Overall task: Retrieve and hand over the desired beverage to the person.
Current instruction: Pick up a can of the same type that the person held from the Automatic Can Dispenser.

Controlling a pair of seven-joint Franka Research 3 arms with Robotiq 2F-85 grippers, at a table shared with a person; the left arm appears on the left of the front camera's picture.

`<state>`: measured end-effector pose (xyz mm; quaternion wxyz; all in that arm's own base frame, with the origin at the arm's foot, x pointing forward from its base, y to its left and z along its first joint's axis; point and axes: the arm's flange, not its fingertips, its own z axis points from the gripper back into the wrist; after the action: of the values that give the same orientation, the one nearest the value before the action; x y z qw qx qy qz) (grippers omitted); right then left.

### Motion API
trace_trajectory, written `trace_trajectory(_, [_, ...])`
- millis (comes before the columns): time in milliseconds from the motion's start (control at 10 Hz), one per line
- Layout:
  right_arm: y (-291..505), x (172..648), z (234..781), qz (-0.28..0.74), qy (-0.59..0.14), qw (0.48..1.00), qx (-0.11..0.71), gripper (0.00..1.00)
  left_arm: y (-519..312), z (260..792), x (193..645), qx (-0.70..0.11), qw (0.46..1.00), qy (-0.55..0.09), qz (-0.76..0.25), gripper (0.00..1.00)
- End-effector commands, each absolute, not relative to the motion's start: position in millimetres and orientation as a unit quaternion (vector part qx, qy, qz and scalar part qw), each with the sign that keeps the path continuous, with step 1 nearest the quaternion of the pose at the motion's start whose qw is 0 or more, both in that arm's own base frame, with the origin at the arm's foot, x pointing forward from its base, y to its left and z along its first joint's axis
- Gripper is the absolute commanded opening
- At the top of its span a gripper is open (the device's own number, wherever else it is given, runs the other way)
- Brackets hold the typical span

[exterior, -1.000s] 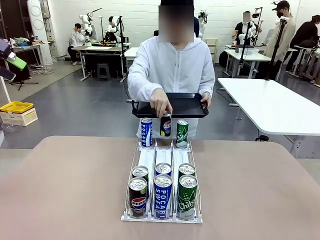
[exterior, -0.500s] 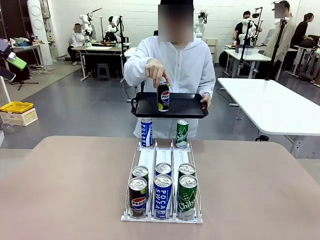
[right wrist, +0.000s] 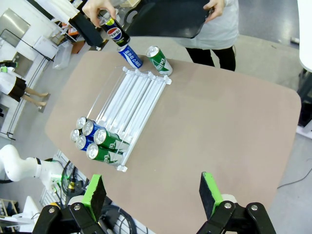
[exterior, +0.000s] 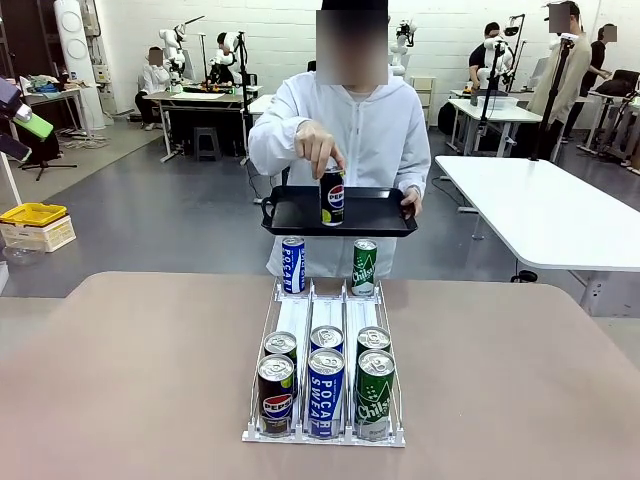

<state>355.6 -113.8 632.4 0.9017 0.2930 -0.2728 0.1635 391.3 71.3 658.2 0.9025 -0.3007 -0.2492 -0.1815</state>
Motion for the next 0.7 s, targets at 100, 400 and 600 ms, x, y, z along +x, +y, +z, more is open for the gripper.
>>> trace_trajectory(100, [-115.5, 359.1, 633.3, 0.172, -0.277, 0.895, 0.303, 1.00, 73.3, 659.6, 392.0, -0.306, 0.899, -0.253, -0.188, 1.00])
trace_trajectory(400, [-115.5, 359.1, 633.3, 0.172, -0.277, 0.895, 0.303, 1.00, 73.3, 659.6, 392.0, -0.306, 0.899, -0.253, -0.188, 1.00])
trace_trajectory(600, [-115.5, 359.1, 633.3, 0.172, -0.277, 0.895, 0.303, 1.00, 73.3, 659.6, 392.0, -0.306, 0.899, -0.253, -0.188, 1.00])
